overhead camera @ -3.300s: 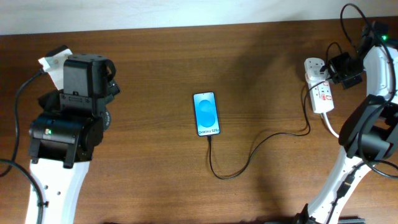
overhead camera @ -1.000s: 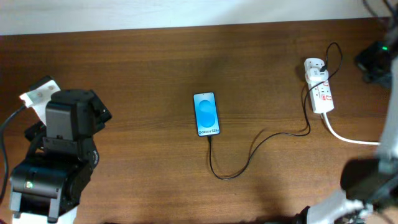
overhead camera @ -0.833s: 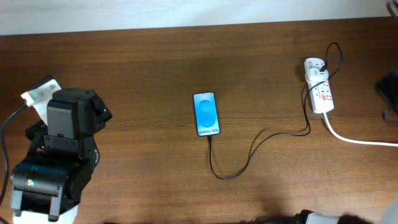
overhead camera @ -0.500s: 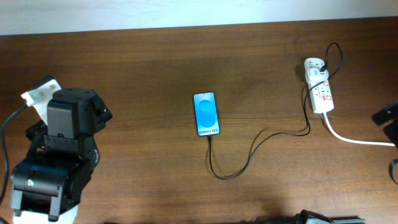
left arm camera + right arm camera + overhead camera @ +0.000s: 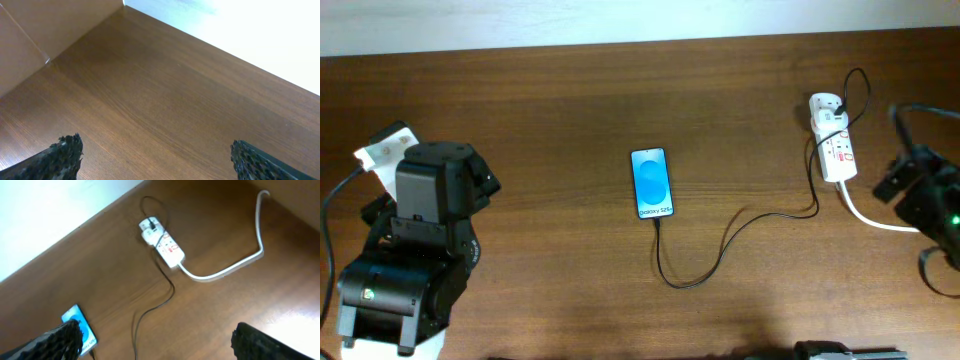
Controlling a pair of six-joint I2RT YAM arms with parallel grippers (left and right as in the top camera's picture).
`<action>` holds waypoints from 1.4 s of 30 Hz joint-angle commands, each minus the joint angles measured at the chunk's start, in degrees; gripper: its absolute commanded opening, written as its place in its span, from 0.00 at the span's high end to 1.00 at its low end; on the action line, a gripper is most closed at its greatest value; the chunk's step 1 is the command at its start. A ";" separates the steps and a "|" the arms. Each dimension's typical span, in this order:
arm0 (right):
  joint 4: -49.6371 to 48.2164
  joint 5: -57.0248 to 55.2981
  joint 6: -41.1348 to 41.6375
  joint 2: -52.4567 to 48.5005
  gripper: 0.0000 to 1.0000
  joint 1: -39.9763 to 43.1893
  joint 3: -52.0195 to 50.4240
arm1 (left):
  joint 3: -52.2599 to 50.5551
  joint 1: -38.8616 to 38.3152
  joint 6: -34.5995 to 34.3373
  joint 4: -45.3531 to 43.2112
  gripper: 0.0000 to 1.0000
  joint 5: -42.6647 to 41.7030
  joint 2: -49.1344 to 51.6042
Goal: Plug charger to phone and switch on socket
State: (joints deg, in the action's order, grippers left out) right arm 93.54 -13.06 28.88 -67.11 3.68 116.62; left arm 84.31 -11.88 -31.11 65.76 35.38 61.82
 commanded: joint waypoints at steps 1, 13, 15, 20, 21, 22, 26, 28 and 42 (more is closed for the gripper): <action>-9.01 -3.50 -1.09 6.40 0.01 -3.74 -9.18 | -0.07 -0.11 -0.74 -0.02 0.01 -0.02 -0.02; -79.76 10.97 -2.12 43.63 0.02 -3.72 -89.53 | -0.07 -0.11 -0.74 -0.02 0.00 -0.02 -0.02; -85.99 11.17 -2.10 50.60 0.02 -3.74 -97.98 | -0.07 -0.11 -0.74 -0.02 0.01 -0.02 -0.02; -87.36 9.88 -2.12 65.96 0.02 -3.67 -108.56 | -0.07 -0.11 -0.74 -0.04 0.01 -0.02 -0.02; -89.22 9.81 -2.10 66.88 0.02 -3.67 -110.16 | -0.07 -0.11 -0.74 -0.02 0.01 -0.02 -0.02; -91.52 9.86 -2.10 66.60 0.02 -3.67 -111.43 | -0.07 -0.11 -0.74 -0.02 0.01 -0.02 -0.02; -99.49 9.42 -2.14 66.93 0.02 -3.65 -116.30 | -0.07 -0.11 -0.74 -0.02 0.01 -0.02 -0.02; -99.36 9.46 -3.13 66.93 0.02 -3.67 -116.30 | -0.07 -0.11 -0.74 -0.02 0.01 -0.02 -0.02; -88.98 11.32 -10.67 66.93 0.02 -3.67 -116.30 | -0.07 -0.11 -0.74 -0.04 0.01 -0.02 -0.02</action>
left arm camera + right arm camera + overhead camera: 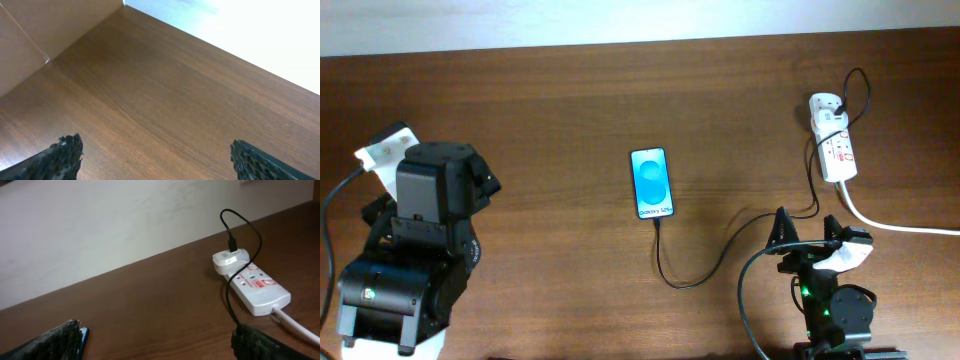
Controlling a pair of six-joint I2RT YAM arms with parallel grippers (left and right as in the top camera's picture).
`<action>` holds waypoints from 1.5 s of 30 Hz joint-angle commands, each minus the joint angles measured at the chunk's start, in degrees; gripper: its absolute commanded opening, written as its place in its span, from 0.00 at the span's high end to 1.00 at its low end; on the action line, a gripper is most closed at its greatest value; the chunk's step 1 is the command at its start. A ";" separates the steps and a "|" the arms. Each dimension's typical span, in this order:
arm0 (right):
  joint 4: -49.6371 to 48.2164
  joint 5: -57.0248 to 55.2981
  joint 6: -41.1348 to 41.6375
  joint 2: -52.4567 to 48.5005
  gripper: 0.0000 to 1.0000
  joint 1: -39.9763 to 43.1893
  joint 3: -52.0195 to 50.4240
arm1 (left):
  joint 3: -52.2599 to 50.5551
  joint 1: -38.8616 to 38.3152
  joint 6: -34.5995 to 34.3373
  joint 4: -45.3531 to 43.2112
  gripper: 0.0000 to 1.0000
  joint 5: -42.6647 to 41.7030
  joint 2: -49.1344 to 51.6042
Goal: Plug charger to phone and switch on socket
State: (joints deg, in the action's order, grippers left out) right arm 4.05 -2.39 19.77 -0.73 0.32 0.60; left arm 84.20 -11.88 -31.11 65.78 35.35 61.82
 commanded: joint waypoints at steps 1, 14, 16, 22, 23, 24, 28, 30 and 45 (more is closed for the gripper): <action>0.50 0.66 -1.55 0.55 0.02 -0.31 -0.28 | 0.04 -0.11 -0.74 -0.04 0.01 0.00 -0.02; 0.50 0.66 -1.55 0.52 0.02 -0.31 -0.28 | 0.04 -0.11 -0.74 -0.04 0.01 0.00 -0.02; 0.50 0.68 -1.55 0.52 0.02 -0.31 -0.28 | 0.04 -0.11 -0.74 -0.04 0.01 0.00 -0.02; 0.50 0.68 -1.55 0.52 0.02 -0.31 -0.28 | 0.04 -0.11 -0.74 -0.04 0.01 0.00 -0.02; 0.50 0.68 -1.55 0.52 0.02 -0.31 -0.28 | 0.04 -0.11 -0.74 -0.07 0.01 0.00 -0.02; 0.50 0.68 -1.55 0.52 0.02 -0.31 -0.28 | 0.04 -0.11 -0.74 -0.04 0.01 0.00 -0.02; 0.50 0.68 -1.55 0.52 0.02 -0.31 -0.28 | 0.04 -0.11 -0.74 -0.04 0.01 0.00 -0.02; 0.50 0.68 -1.55 0.52 0.02 -0.31 -0.28 | 0.04 -0.11 -0.74 -0.07 0.01 0.00 -0.02; 0.50 0.66 -1.55 0.52 0.02 -0.31 -0.28 | -27.08 -0.07 -0.74 0.79 0.01 -4.61 -17.40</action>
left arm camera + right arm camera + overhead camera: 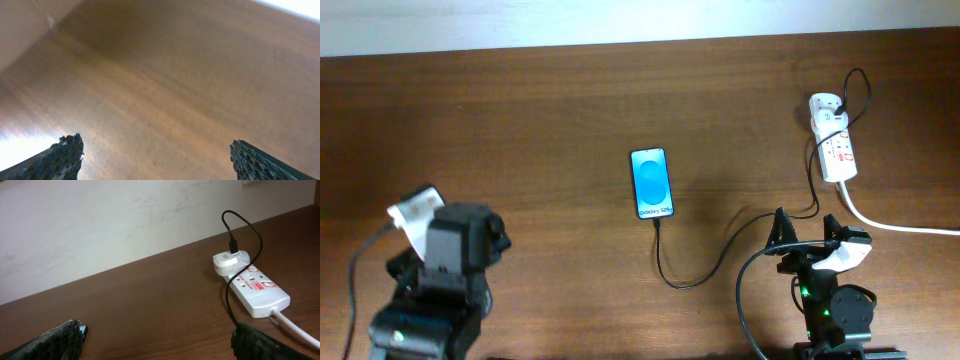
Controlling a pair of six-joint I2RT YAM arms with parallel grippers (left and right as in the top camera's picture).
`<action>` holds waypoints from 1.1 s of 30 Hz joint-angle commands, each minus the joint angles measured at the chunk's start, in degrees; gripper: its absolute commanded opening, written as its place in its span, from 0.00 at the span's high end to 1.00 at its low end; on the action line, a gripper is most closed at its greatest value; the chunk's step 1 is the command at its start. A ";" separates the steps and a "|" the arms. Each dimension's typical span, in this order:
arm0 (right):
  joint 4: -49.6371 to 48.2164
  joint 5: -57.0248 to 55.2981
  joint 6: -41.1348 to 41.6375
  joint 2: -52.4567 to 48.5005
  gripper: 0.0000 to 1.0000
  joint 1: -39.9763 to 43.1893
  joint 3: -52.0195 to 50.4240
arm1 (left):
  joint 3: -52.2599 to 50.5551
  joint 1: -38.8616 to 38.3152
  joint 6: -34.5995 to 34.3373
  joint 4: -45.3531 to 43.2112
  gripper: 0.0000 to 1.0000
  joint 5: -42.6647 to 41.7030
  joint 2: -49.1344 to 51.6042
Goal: Plug charger to phone and switch on socket
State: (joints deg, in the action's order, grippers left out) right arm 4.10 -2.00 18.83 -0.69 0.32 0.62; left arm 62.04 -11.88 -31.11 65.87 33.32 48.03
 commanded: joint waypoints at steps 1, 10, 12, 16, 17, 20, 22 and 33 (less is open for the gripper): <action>0.46 0.28 -0.61 0.48 0.02 -0.31 -0.31 | -6.64 -0.04 -0.74 1.84 0.01 -2.51 -4.90; 0.46 0.28 -0.61 0.48 0.02 -0.31 -0.31 | -15.34 -0.04 -0.70 1.79 0.01 -7.74 -11.93; 0.46 0.28 -0.61 0.48 0.02 -0.31 -0.31 | -17.81 -0.07 -0.66 -3.82 0.01 -6.12 -15.85; 0.46 0.28 -0.61 0.48 0.02 -0.31 -0.31 | -30.40 -0.04 8.37 -26.75 0.01 -5.49 -29.57; 0.46 0.28 -0.61 0.48 0.02 -0.31 -0.31 | -33.27 -0.04 9.66 -31.17 0.01 -5.49 -31.85; 0.46 0.28 -0.61 0.48 0.02 -0.31 -0.31 | -42.77 1.68 10.71 -43.54 0.01 -6.60 -36.33; 0.46 0.28 -0.61 0.48 0.02 -0.31 -0.31 | -48.70 3.76 16.17 -53.27 0.01 -12.41 -38.05; 0.46 0.28 -0.61 0.48 0.02 -0.31 -0.31 | -61.59 10.69 24.96 -64.17 0.01 -23.45 -47.76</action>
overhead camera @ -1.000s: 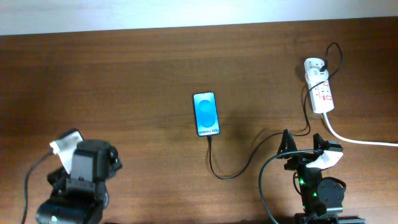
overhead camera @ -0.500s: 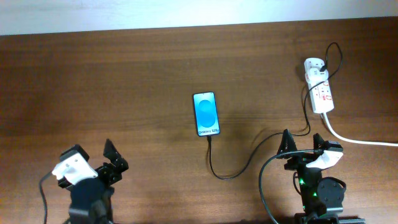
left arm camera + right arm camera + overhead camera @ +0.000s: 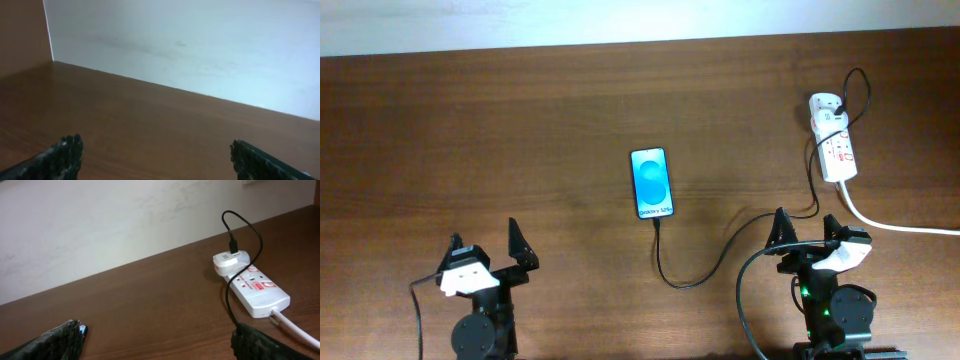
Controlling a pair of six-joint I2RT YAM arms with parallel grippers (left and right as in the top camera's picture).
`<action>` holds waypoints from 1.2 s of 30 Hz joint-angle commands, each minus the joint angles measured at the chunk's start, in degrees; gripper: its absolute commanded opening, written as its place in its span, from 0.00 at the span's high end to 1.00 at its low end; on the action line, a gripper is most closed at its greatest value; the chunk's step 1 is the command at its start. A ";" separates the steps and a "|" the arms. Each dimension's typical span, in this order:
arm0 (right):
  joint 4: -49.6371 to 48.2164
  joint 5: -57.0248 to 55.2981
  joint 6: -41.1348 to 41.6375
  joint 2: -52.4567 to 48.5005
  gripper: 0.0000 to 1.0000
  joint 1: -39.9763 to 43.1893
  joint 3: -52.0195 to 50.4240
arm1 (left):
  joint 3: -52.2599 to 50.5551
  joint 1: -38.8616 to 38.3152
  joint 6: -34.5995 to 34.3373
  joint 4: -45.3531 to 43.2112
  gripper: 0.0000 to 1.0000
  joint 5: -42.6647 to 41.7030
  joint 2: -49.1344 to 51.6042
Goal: Plug charger to phone and switch on socket
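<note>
The phone (image 3: 652, 183) lies mid-table with its screen lit blue; one corner of the phone (image 3: 82, 329) shows beside my right finger. A black cable (image 3: 720, 252) runs from its near end in a loop to the white charger (image 3: 827, 106), which sits in the white power strip (image 3: 838, 155) at the far right. In the right wrist view, the charger (image 3: 231, 261) and strip (image 3: 260, 294) with a red switch lie ahead. My left gripper (image 3: 485, 252) and right gripper (image 3: 807, 235) stand open and empty at the front edge, far from both.
A thick white lead (image 3: 895, 225) runs from the strip off the right edge. A pale wall (image 3: 200, 45) stands behind the table's far edge. Bare wood (image 3: 520, 130) lies left of the phone.
My left arm was standing tall at the front left. It is now folded low at the front edge, and its camera faces the far wall. The right arm, phone and cable are unchanged.
At first my right arm was at the right edge near the strip and the left stood tall at the left. Then the right arm sat folded at the front edge. The left had shifted nearer the front, and now it is folded low too.
</note>
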State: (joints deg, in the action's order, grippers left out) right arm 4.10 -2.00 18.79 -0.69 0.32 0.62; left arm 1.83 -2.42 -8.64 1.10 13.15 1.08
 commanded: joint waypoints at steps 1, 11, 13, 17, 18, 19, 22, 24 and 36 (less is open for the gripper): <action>0.46 0.28 -0.57 0.48 0.02 -0.31 -0.31 | -1.38 1.20 3.06 1.44 0.01 -3.32 -0.81; 0.46 0.28 -0.57 0.48 0.01 -0.31 -0.31 | -1.38 1.20 11.76 2.99 0.01 -6.05 -0.81; 0.46 0.28 -0.57 0.48 0.02 -0.31 -0.31 | -1.38 1.20 11.72 2.99 0.01 -6.51 -0.81; 0.46 0.28 -0.57 0.48 0.02 -0.31 -0.31 | -1.36 1.20 11.74 2.93 0.01 -6.73 -0.81; 0.46 0.28 -0.57 0.48 0.02 -0.31 -0.31 | -1.36 1.20 11.74 2.99 0.01 -6.73 -0.79; 0.46 0.28 -0.57 0.48 0.02 -0.31 -0.31 | -1.33 1.20 11.74 2.99 0.01 -6.73 -0.79; 0.46 0.28 -0.57 0.48 0.02 -0.31 -0.31 | -1.33 1.20 11.74 2.99 0.01 -6.73 -0.79; 0.46 0.28 -0.57 0.48 0.02 -0.31 -0.31 | -1.33 1.20 11.74 2.99 0.01 -6.73 -0.79; 0.46 -0.15 -0.74 0.48 0.01 -0.31 -0.31 | -1.33 1.20 11.74 2.99 0.01 -6.73 -0.79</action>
State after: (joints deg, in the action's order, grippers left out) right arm 4.10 -2.00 18.81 -0.69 0.32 0.62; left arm 0.91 -1.48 2.20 4.05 7.22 0.84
